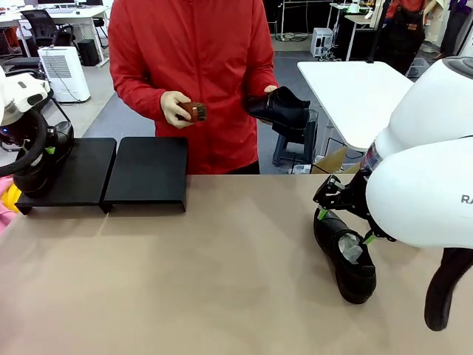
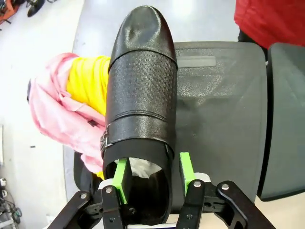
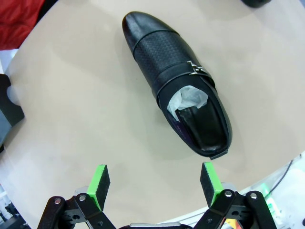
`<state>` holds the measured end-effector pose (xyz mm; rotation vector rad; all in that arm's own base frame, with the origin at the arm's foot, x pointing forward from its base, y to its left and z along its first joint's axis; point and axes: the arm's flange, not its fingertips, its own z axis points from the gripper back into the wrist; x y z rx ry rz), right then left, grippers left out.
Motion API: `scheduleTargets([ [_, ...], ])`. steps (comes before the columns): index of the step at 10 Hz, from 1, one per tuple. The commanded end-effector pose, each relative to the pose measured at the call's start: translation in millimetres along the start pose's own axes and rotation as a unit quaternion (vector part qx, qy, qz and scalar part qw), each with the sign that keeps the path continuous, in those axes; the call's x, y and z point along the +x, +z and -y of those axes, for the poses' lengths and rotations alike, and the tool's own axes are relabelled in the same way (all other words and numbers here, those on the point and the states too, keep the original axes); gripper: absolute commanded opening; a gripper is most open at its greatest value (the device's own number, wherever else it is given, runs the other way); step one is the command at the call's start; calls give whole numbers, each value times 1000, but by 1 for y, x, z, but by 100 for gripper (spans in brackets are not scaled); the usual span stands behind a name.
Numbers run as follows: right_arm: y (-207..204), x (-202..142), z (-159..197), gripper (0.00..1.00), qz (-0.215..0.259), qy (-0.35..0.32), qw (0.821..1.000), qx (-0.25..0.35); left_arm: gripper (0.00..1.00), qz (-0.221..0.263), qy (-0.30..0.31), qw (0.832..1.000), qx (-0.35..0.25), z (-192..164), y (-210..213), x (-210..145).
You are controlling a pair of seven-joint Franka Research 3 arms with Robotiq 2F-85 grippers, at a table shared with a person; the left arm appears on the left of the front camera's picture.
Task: Organize the shoes by placing them on the stand.
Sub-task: Place the Shoe from the middle of the table onto the Shoes Stand, then pick up one Shoe and place it in the middle of the table.
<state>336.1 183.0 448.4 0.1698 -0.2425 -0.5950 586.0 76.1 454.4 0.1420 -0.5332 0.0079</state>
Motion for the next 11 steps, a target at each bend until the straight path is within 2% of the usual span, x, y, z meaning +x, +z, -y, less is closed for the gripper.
scheduleTargets([
  [1,-1,1,-2,100,2,2,1000,6,54,-9,-5,1000,-1,4,-14,-3],
  [7,-1,1,-2,100,2,2,1000,6,54,-13,-3,1000,-3,5,-17,-5],
  [10,-1,1,-2,100,2,2,1000,6,54,41,-4,999,-5,-3,42,1],
  [11,-1,1,-2,100,2,2,1000,6,54,83,2,996,-21,-5,62,0],
])
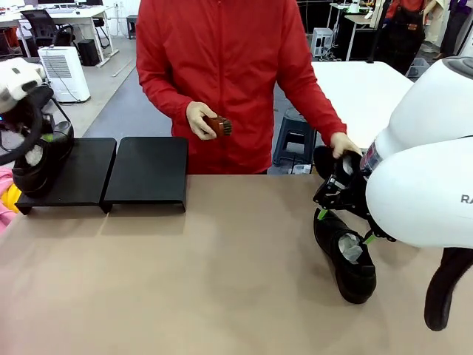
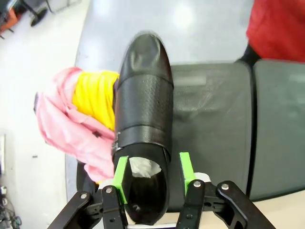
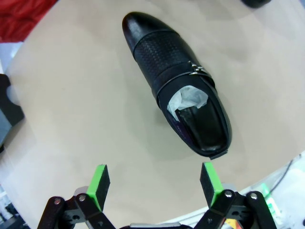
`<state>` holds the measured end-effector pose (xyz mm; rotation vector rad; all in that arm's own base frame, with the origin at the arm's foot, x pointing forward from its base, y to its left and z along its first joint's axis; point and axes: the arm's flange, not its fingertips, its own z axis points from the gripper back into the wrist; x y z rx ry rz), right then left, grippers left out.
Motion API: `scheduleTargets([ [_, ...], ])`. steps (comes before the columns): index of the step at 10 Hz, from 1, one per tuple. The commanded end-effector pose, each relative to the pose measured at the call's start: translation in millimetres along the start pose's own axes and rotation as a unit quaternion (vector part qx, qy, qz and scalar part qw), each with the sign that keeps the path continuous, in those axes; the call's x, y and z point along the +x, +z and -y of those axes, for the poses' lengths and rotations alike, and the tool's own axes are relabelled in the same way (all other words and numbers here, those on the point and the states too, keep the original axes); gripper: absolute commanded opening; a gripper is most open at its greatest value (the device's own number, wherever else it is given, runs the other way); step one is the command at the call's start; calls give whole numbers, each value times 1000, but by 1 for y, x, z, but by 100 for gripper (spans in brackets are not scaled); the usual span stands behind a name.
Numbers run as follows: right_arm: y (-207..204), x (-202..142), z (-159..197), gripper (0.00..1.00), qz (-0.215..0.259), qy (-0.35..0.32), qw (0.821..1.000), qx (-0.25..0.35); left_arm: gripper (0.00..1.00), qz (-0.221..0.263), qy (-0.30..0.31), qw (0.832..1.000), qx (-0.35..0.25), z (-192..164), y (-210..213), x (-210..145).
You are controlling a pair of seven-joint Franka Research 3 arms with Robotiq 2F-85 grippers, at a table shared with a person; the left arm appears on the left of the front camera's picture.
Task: Organize the shoes by placing them on the stand.
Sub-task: Pick up one Shoe and place it in the middle of the table.
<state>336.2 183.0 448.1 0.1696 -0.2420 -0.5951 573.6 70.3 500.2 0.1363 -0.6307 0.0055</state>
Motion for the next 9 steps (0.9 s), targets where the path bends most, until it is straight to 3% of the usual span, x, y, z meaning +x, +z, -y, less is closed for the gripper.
scheduleTargets([
  [1,-1,1,-2,100,2,2,1000,6,54,66,-10,997,-28,-2,37,-10],
  [2,-1,1,-2,100,2,2,1000,6,54,96,-23,995,-35,3,60,-14],
  [3,-1,1,-2,100,2,2,1000,6,54,87,-41,992,-78,13,82,-22],
  [4,-1,1,-2,100,2,2,1000,6,54,37,-59,990,-123,32,96,-37],
  [5,-1,1,-2,100,2,2,1000,6,54,-33,-56,979,-195,47,102,-45],
  [6,-1,1,-2,100,2,2,1000,6,54,-69,-59,968,-233,58,107,-48],
  [9,-1,1,-2,100,2,2,1000,6,54,-147,-96,954,-243,80,119,-60],
])
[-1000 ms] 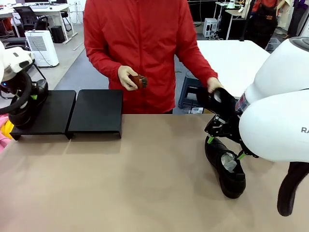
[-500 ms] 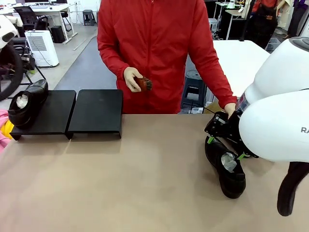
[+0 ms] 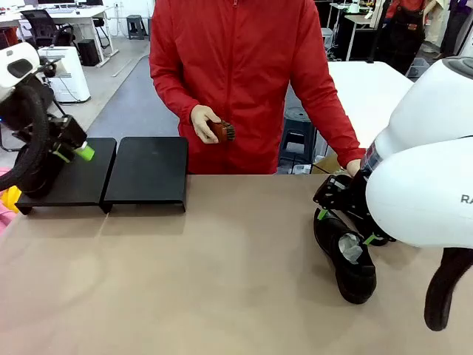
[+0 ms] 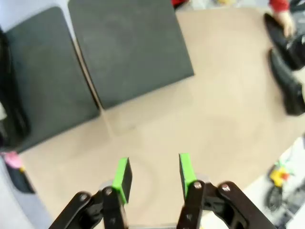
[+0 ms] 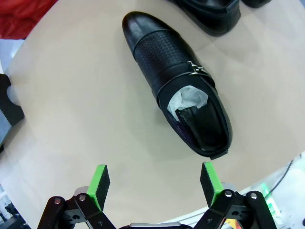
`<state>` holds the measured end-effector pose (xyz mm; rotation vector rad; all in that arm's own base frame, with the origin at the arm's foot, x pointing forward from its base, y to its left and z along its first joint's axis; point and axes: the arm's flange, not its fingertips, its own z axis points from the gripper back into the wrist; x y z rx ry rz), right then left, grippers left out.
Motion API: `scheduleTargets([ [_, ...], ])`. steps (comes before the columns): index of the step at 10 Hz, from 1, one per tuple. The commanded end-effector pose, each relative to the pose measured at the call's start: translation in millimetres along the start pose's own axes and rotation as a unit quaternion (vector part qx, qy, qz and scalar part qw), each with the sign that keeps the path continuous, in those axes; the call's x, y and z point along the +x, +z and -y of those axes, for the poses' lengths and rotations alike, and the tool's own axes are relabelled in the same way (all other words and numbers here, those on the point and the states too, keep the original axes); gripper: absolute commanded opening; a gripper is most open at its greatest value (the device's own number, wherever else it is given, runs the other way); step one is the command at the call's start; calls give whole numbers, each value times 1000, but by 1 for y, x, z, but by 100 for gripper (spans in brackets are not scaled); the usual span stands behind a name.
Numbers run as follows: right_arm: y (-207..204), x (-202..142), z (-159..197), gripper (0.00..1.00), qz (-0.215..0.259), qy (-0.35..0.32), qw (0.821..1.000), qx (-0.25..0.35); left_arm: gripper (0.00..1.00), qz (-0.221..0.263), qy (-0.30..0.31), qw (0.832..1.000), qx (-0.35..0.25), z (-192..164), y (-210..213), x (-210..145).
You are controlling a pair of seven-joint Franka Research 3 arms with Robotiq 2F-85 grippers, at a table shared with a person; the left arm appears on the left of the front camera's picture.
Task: Organize the shoes by placing them on the stand.
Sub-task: Pick up one Shoe and place it in the middle of the table.
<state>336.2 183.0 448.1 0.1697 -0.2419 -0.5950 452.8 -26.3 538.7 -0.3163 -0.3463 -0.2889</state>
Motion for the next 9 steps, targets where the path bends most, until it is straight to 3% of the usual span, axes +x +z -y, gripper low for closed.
scheduleTargets([
  [1,-1,1,-2,100,2,2,1000,6,54,-51,-9,999,15,-1,1,6],
  [2,0,0,0,100,0,0,1000,0,54,-72,10,997,6,-6,-5,7],
  [3,2,5,0,100,11,45,999,2,54,-76,15,997,0,-12,-7,7],
  [4,8,12,-1,100,11,120,993,15,54,-52,2,999,0,-6,-5,-3],
  [6,12,26,-5,100,5,233,972,42,54,-52,2,999,0,-6,-5,-3],
  [9,6,31,-10,100,-79,351,931,56,54,-52,2,999,0,-6,-5,-3],
])
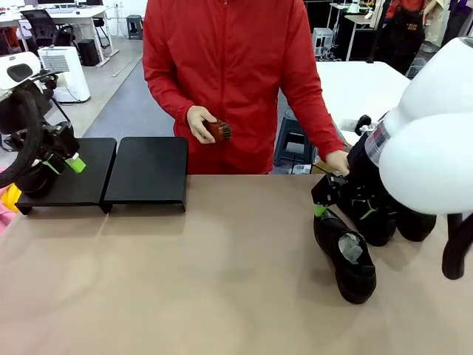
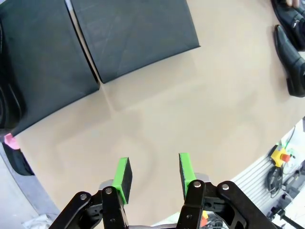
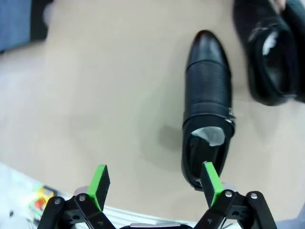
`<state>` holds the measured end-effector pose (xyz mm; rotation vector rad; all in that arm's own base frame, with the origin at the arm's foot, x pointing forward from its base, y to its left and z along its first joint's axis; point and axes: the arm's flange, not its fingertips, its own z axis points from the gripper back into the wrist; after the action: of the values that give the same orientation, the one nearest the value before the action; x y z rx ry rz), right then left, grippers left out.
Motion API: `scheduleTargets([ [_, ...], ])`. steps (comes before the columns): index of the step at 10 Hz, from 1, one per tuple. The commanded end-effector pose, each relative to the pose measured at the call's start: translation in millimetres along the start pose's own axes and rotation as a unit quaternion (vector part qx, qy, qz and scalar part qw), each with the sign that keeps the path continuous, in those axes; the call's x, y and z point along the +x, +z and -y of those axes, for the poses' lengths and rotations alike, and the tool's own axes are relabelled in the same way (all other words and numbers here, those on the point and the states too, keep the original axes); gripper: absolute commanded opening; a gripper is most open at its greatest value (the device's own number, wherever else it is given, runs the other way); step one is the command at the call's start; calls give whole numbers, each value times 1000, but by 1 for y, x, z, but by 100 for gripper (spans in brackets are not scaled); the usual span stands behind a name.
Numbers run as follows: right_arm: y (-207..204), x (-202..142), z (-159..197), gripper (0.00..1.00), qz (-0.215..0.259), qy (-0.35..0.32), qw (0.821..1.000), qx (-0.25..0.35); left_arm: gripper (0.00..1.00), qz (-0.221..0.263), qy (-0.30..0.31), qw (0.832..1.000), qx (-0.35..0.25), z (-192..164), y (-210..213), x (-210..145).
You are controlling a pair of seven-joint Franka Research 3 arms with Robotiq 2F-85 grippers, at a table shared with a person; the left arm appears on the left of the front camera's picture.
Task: Organize the shoes by placing them on the stand.
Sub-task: Pick up one Shoe and place it in the middle of the table.
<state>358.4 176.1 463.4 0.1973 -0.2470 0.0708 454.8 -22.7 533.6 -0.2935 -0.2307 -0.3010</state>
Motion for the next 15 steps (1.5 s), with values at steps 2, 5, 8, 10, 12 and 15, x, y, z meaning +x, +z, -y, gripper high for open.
scheduleTargets([
  [2,-20,0,-4,100,-81,62,995,-6,54,7,0,1000,-2,-1,-1,-2],
  [5,-16,-19,-21,100,-82,36,994,-61,54,7,0,1000,-2,-1,-1,-2],
  [8,15,-63,-27,100,-92,-3,989,-119,54,7,0,1000,-2,-1,-1,-2],
  [10,19,-77,-34,100,-89,-24,989,-117,54,7,0,1000,-2,-1,-1,-2],
  [12,13,-72,-40,100,-44,-79,985,-146,54,7,0,1000,-2,-1,-1,-2],
  [15,22,-79,-39,100,-77,-35,989,-122,54,7,0,1000,-2,-1,-1,-2],
])
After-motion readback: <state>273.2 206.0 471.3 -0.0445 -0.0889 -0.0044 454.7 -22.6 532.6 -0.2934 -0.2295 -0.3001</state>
